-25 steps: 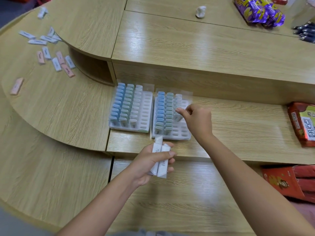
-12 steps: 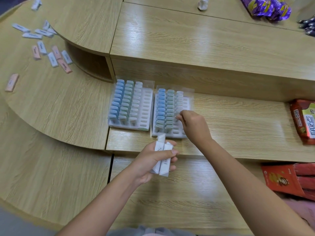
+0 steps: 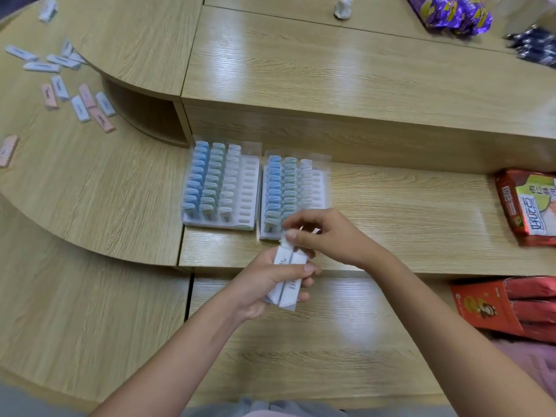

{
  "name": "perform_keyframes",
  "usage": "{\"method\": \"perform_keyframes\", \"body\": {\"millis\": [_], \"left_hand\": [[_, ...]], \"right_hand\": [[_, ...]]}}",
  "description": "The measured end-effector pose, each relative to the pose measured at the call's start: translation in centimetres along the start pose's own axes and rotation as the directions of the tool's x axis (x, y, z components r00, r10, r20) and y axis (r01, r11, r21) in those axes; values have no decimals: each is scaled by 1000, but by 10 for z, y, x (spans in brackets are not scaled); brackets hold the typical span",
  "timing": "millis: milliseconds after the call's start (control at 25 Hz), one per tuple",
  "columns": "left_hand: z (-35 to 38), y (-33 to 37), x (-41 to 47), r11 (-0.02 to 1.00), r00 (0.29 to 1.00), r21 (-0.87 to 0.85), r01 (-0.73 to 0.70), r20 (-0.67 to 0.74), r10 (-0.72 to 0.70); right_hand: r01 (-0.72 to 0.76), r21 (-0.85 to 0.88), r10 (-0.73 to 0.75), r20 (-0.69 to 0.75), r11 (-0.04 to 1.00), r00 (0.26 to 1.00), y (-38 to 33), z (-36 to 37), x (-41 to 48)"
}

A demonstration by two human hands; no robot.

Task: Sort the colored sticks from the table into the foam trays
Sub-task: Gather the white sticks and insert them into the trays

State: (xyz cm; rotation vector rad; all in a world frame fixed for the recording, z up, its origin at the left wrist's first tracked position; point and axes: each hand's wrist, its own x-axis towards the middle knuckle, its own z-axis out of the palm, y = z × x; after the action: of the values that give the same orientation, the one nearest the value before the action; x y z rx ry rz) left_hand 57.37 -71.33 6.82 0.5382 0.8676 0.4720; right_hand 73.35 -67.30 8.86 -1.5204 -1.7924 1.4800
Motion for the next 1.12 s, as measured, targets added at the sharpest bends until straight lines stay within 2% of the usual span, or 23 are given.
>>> {"method": "perform_keyframes", "body": {"millis": [80, 160, 280, 360, 440, 520, 720, 1000, 1120], "left_hand": [[5, -1, 1, 1000, 1000, 8, -2, 3, 2], [6, -3, 4, 1000, 1000, -23, -4, -20, 3], [1, -8, 5, 996, 999, -94, 13, -47, -18], [-2, -13, 5, 992, 996, -122, 22, -80, -32], [-2, -16, 5, 991, 993, -131, 24, -108, -39], [-1, -16, 5, 992, 993, -127, 22, -114, -37], [-6, -11, 2, 992, 989, -126, 3, -148, -21], [-6, -11, 4, 989, 991, -148, 2, -132, -22], [-4, -10, 5, 986, 993, -166, -9, -118, -11]], "right_hand": [[-3, 9, 2, 51, 1000, 999, 2, 1, -2], [4, 58, -4, -6, 998, 1000, 4, -3, -3], [37, 84, -14, -259, 996, 966, 9, -19, 1], [50, -21, -54, -446, 999, 894, 19, -27, 8], [47, -202, -148, -521, 978, 841, 31, -25, 15], [60, -338, -239, -518, 939, 821, 45, -15, 21], [84, -485, -359, -510, 871, 782, 68, -1, 34], [142, -628, -500, -440, 765, 746, 79, 3, 38], [111, -656, -509, -456, 747, 730, 85, 12, 32]]}}
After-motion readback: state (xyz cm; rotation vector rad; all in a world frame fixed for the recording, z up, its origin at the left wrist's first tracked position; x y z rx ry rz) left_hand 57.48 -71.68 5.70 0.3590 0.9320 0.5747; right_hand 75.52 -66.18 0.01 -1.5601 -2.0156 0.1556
